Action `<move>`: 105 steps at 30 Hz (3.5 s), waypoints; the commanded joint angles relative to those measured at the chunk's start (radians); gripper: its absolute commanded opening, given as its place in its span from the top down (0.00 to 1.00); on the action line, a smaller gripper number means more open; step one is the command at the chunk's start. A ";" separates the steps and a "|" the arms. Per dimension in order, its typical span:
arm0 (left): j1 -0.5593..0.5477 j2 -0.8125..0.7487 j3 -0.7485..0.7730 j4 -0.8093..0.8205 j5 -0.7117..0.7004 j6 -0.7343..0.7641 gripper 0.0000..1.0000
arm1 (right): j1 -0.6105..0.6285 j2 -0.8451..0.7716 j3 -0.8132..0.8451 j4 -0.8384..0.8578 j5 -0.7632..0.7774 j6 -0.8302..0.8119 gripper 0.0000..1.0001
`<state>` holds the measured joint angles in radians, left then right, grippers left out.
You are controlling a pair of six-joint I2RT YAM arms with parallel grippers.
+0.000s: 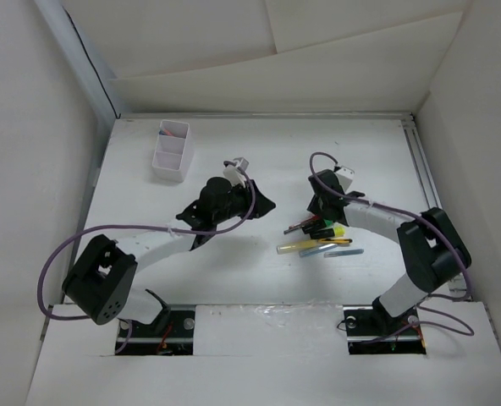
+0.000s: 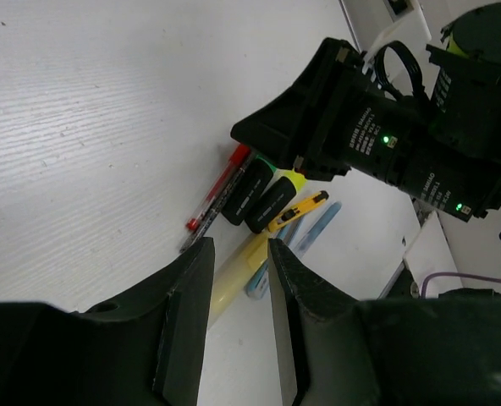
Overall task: Sort the stationery into containers
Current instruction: Grab a piece of stationery with the right arm
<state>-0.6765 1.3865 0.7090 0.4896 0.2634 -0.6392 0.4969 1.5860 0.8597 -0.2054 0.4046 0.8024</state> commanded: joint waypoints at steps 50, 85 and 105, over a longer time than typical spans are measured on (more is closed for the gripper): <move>0.041 -0.185 -0.049 0.049 0.106 0.004 0.72 | 0.176 0.043 0.120 -0.185 0.223 0.166 0.71; 0.041 -0.205 -0.059 0.040 0.085 0.004 0.72 | 0.164 -0.018 0.099 -0.237 0.260 0.173 0.70; 0.041 -0.224 -0.059 0.040 0.085 0.004 0.72 | 0.132 0.080 0.088 -0.173 0.108 0.185 0.71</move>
<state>-0.6392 1.1946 0.6609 0.4896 0.3470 -0.6342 0.6403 1.6466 0.9344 -0.4061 0.5419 0.9840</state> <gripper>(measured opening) 0.282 0.289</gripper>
